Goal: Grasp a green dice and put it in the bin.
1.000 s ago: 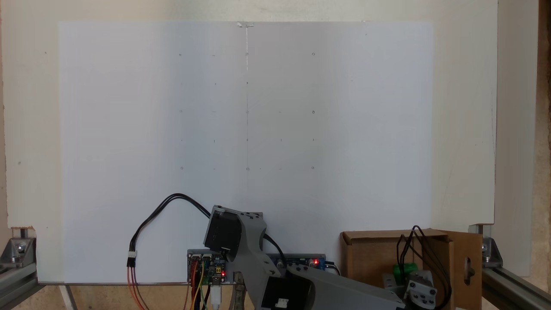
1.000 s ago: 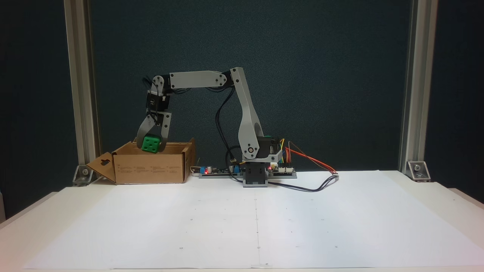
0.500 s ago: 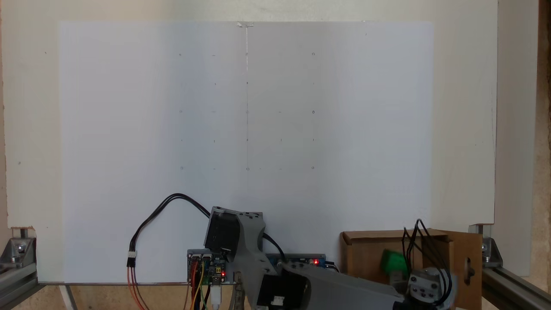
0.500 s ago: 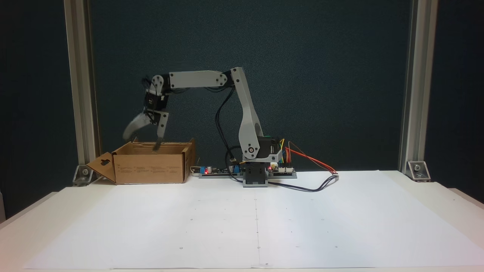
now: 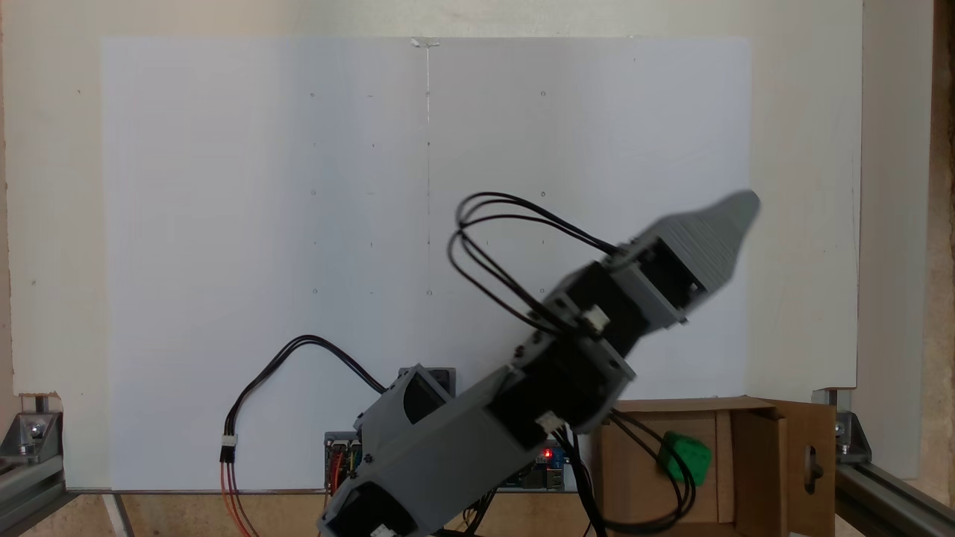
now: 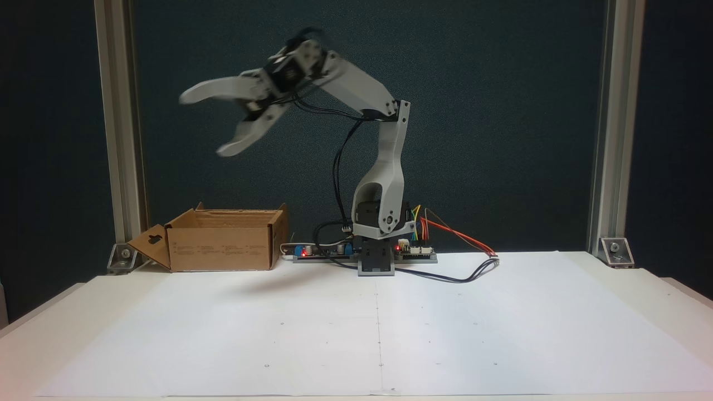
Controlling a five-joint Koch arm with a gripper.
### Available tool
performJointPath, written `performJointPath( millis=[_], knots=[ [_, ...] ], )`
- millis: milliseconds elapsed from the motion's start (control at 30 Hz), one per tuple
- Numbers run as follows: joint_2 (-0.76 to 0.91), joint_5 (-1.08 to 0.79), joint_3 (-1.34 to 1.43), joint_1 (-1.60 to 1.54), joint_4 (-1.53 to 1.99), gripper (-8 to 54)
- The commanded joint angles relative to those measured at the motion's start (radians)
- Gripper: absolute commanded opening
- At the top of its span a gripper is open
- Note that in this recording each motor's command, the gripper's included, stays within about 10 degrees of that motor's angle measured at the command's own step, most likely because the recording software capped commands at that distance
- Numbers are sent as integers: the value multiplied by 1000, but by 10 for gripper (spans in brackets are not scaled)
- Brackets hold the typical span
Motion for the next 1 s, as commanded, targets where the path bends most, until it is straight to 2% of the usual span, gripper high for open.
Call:
performJointPath(
  millis=[0,333,500,967],
  knots=[
    [57,48,12,-161,-35,446],
    [233,49,437,-825,-334,444],
    [342,48,655,-841,-538,442],
    [558,44,1032,-750,-1115,454]
  ],
)
